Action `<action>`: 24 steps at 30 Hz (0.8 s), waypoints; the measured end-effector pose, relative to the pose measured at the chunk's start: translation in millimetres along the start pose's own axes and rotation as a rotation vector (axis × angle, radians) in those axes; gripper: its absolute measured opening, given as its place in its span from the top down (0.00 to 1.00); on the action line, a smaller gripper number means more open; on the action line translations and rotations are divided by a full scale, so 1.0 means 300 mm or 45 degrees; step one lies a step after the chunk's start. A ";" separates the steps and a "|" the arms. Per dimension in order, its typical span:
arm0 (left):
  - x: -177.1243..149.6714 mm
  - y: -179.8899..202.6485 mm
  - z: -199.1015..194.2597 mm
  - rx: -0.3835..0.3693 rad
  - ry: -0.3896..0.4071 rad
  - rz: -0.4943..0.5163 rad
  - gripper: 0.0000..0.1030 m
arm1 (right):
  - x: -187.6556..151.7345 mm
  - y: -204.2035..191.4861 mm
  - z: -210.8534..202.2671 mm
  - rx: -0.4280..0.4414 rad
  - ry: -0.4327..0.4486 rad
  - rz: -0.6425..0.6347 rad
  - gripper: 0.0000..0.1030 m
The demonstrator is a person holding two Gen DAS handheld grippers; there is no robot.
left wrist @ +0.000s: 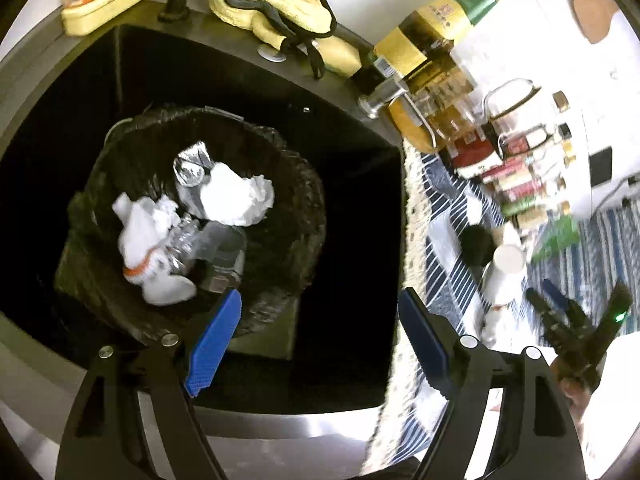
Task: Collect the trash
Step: 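Move the right tool to the white paper cup and grasp it, then grasp the second white mesh bag with the left tool while the right holds the cup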
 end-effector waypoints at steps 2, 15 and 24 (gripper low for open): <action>-0.028 0.024 0.001 0.014 0.042 -0.051 0.24 | -0.005 0.021 0.053 0.004 -0.013 -0.114 0.32; -0.295 0.154 0.044 0.183 0.141 -0.281 0.24 | -0.012 0.001 0.201 0.223 0.037 -0.469 0.44; -0.364 0.320 0.052 0.272 0.207 -0.269 0.24 | 0.010 0.095 0.106 0.442 0.139 -0.374 0.53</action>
Point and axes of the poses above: each gripper's, at about its wrist camera, not at the fingertips, and z roughly the way its jaws point, y to its right, x to its top, the point moved 10 cm from there along z, roughly the way its jaws point, and after that the axes turned 4 degrees about -y, right-handed, at the moved point
